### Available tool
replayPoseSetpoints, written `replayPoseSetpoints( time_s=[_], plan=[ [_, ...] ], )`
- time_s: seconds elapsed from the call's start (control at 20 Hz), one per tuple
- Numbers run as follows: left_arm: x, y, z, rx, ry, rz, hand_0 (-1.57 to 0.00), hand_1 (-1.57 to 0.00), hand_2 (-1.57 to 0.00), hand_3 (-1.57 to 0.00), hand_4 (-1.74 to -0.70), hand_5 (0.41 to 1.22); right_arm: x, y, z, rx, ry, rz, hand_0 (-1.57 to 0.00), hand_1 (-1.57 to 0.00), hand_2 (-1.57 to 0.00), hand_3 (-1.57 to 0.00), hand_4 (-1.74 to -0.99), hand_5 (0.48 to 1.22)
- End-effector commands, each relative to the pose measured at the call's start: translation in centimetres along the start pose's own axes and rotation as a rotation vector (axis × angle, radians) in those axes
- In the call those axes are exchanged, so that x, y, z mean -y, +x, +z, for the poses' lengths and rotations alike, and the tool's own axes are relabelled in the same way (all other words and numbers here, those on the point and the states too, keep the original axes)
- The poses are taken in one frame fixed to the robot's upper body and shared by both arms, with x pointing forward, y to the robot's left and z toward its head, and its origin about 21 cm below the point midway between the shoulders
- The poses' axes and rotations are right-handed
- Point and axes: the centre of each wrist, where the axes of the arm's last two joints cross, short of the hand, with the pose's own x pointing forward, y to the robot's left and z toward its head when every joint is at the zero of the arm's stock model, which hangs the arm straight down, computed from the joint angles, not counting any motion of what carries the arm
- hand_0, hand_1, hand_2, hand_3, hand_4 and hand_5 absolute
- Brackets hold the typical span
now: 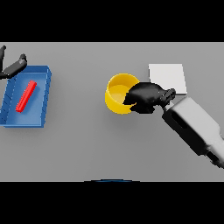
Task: Pick up the red beaker and tilt it to pour out 1 green nut into yellow bowl. Pick up the yellow bowl and place it on the metallic measuring scale.
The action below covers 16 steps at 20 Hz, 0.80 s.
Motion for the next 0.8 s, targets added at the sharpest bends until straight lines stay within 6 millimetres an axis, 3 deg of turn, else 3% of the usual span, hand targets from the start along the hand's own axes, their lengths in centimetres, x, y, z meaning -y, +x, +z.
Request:
replayPoseSetpoints(
  time_s=[0.0,0.1,0.15,0.45,0.75],
  plan=[
    [0.2,-0.2,0.0,-0.003,-0.006,-0.003,0.0,0.0,0.0,0.0,-0.8,0.741,0.5,-0.4,0.2,0.0,-0.005,-0.006,-1.56,-1.55,-1.56,-1.32,-1.723,1.218],
    [0.1,-0.5,0.0,-0.008,0.004,-0.011,0.0,0.0,0.0,0.0,-0.8,0.747,1.1,-1.0,1.1,-0.048,-0.027,-0.003,-1.57,-1.56,-1.56,-1.27,-1.723,1.219],
    [0.2,-0.3,-0.1,-0.012,0.002,-0.01,0.0,0.0,0.0,0.0,-0.79,0.748,1.2,-1.2,1.2,-0.077,-0.047,0.012,-1.47,-1.53,-1.57,-1.28,-1.723,1.22],
    [0.1,-0.3,-0.1,-0.014,-0.007,0.005,0.0,0.0,0.0,0.0,-0.8,0.755,2.9,-4.2,2.7,-0.203,-0.101,0.02,-1.54,-1.56,-1.57,-1.42,-1.726,1.221],
    [-0.4,0.1,-0.3,-0.018,-0.006,0.008,0.0,0.0,0.0,0.0,-0.8,0.753,3.2,-7.2,3.4,-0.275,-0.11,0.018,-1.56,-1.57,-1.57,-1.27,-1.723,1.221]
  ],
)
